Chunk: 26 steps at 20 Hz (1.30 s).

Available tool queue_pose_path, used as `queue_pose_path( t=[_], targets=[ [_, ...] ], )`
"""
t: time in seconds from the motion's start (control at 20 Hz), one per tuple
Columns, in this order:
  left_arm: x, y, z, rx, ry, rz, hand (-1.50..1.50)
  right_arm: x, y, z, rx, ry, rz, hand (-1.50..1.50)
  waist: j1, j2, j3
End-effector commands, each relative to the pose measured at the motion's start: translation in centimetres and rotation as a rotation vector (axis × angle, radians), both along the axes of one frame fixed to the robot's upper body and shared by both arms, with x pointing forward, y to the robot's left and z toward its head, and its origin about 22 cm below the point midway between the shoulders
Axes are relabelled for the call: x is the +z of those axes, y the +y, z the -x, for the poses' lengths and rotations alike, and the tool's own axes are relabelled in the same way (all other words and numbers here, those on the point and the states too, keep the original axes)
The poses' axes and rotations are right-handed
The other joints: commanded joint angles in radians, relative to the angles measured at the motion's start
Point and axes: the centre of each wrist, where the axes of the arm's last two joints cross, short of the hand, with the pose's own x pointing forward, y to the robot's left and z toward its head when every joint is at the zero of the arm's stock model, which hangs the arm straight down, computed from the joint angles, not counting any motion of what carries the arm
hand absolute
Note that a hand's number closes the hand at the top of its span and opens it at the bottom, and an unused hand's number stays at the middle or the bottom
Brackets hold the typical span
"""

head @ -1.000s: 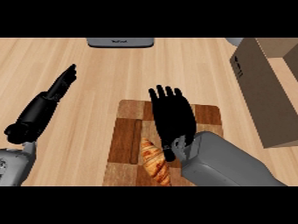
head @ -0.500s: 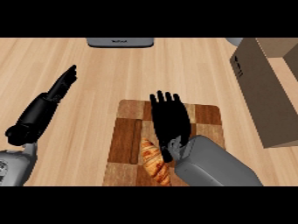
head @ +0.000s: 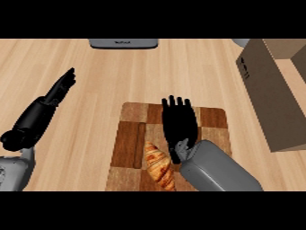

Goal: Pick the cupcake from the cutting board and place it in the cardboard box

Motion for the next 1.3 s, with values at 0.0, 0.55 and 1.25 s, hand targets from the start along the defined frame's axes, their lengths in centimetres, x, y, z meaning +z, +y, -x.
queue_pose_path(
  t=[0.0, 0.55, 1.25],
  targets=[
    [-1.8, -1.0, 0.0, 0.003, -0.006, -0.005, 0.00, -0.5, -0.8, -0.8, -0.038, 0.005, 0.015, -1.50, -0.002, 0.000, 0.000],
    [0.5, -1.9, -0.1, -0.011, -0.009, 0.001, 0.00, -4.0, -0.8, -1.3, 0.169, -0.090, -0.012, 1.50, 0.005, 0.001, 0.000],
    [1.4, -1.2, -1.2, -0.067, -0.020, -0.015, 0.00, 2.5, -9.4, -12.3, -0.304, -0.294, -0.248, 1.50, 0.069, 0.032, 0.003]
  ],
)
